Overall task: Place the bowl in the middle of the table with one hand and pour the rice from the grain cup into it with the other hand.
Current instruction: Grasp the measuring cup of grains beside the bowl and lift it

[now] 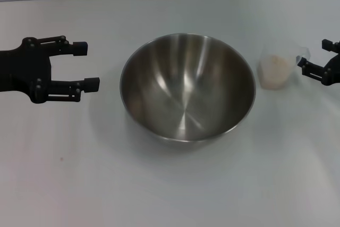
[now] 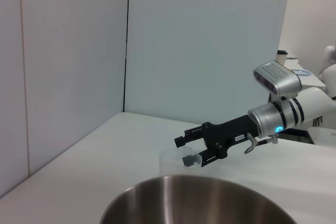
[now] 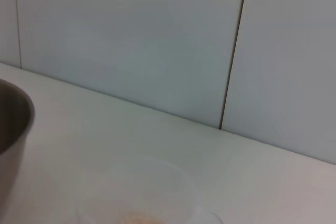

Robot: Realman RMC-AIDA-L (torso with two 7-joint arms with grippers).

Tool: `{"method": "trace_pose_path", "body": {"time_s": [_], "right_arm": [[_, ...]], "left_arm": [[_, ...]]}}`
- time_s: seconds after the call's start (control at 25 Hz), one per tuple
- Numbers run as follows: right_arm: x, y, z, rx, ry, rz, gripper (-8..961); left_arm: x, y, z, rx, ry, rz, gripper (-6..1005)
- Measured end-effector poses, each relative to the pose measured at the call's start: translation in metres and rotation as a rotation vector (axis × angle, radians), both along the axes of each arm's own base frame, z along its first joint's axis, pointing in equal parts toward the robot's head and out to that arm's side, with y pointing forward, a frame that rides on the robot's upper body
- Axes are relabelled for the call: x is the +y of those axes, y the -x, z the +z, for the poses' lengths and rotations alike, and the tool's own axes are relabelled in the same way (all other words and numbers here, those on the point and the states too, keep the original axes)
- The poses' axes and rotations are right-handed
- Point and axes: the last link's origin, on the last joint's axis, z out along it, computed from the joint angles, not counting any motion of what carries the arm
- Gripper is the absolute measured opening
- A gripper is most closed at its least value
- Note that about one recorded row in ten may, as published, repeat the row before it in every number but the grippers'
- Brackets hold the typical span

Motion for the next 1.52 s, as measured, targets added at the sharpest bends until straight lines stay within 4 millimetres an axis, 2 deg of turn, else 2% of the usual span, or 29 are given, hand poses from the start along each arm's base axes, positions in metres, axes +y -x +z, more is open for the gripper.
{"method": "trace_pose_path", "body": {"time_s": [1.28,1.52], "right_arm": [[0.0098,0.0078,0.0008,-0.005,-0.002,0.022,773],[0.0092,0.0071,-0.0053,-0.021,0.022,0.023,774]], "left_arm": [[0.0048,-0.0014,-0.0009,0.008,-0.022,-0.003,842],[0.0048,-0.0014,-0.0009,0.008,-0.022,-0.003,842]]}}
